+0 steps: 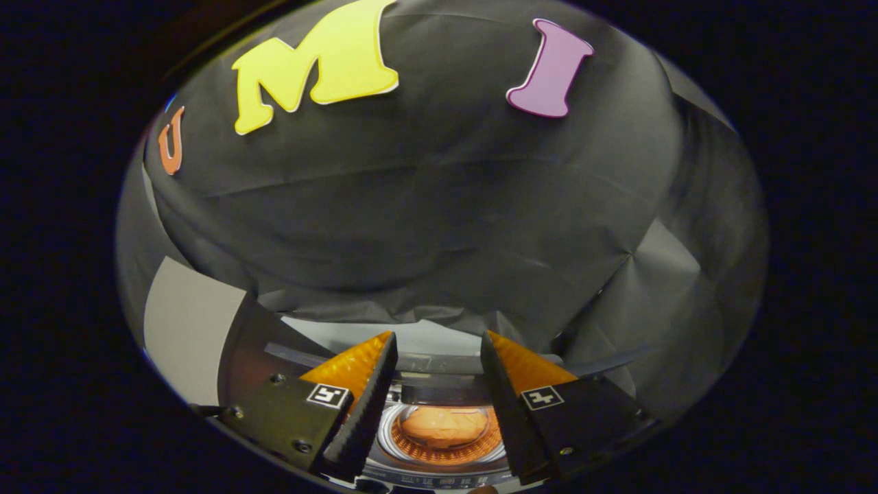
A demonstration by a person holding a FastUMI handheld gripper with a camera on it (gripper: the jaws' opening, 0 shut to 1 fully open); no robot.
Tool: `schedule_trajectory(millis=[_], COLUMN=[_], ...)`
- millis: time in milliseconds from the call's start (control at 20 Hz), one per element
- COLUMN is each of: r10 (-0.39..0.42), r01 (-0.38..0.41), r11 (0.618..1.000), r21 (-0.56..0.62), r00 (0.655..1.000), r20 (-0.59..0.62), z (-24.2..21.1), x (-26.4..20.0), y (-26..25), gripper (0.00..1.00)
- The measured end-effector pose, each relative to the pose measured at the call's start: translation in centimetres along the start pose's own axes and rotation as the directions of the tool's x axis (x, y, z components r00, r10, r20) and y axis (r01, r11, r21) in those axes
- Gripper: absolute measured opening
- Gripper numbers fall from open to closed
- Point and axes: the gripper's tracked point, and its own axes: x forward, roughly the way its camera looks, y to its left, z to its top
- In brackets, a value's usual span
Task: Put the clothes into the washing machine and then close the washing machine lid.
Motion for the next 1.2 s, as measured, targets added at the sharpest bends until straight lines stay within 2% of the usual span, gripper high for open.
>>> schedule_trajectory(millis=[550,1200], r10=[-0.015,-0.034], r01=[0.014,0.035], r11=[1.000,0.998], r21=[0.027,0.042], r00=[1.000,0.999], r20=[0.023,-0.029], z=[-2.8,-7.0], x=[-2.8,-5.1], y=[0.0,0.1], gripper=[0.77,0.77])
